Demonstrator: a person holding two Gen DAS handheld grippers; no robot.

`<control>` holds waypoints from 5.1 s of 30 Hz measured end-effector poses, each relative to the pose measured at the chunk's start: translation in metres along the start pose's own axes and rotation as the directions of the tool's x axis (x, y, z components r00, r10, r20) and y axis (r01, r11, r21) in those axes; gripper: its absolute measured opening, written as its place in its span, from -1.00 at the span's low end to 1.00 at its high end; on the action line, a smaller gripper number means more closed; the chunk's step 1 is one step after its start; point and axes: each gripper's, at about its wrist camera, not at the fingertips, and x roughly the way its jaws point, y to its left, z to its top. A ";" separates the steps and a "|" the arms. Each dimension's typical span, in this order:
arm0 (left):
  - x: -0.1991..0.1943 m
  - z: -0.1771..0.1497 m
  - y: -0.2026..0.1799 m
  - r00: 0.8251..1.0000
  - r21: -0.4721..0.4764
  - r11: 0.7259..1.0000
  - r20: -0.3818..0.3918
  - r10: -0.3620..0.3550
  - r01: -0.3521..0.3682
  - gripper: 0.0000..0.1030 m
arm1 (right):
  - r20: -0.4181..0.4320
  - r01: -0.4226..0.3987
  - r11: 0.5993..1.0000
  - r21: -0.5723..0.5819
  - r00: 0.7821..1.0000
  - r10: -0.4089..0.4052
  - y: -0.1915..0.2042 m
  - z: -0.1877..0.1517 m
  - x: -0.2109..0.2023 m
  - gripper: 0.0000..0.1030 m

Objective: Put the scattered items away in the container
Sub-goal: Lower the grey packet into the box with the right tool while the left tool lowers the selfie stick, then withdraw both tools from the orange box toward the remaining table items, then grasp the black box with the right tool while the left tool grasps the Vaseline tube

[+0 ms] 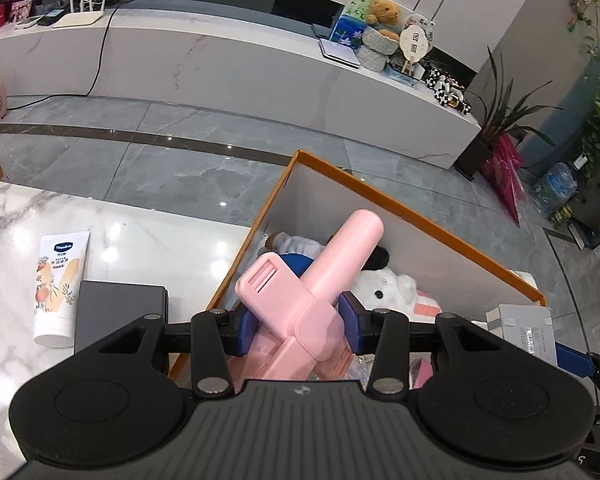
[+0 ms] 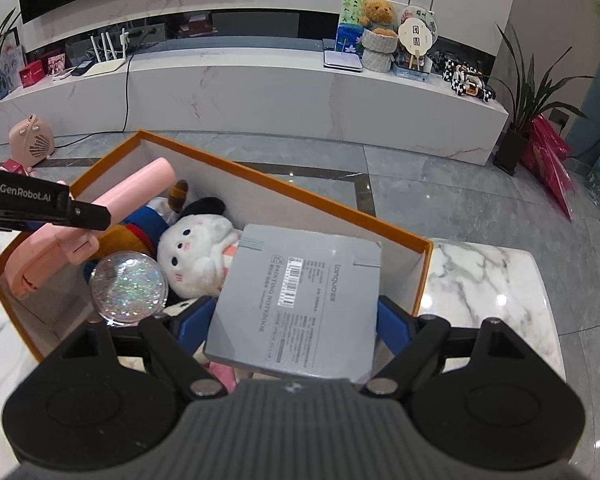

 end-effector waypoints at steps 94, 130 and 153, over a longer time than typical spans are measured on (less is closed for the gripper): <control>-0.226 -0.007 0.034 0.941 0.157 0.972 0.317 0.117 -0.174 0.72 | 0.161 0.031 0.998 -0.054 0.987 -0.022 0.047 0.029 -0.145 0.84; -0.191 -0.010 0.150 0.954 0.047 0.982 0.251 0.165 -0.182 0.74 | 0.153 -0.081 0.908 -0.411 0.976 0.156 0.253 0.073 -0.137 0.85; -0.055 0.012 0.169 0.968 0.124 0.960 0.044 0.246 -0.250 0.74 | -0.201 -0.162 0.838 -0.520 0.977 0.065 0.295 0.066 0.041 0.85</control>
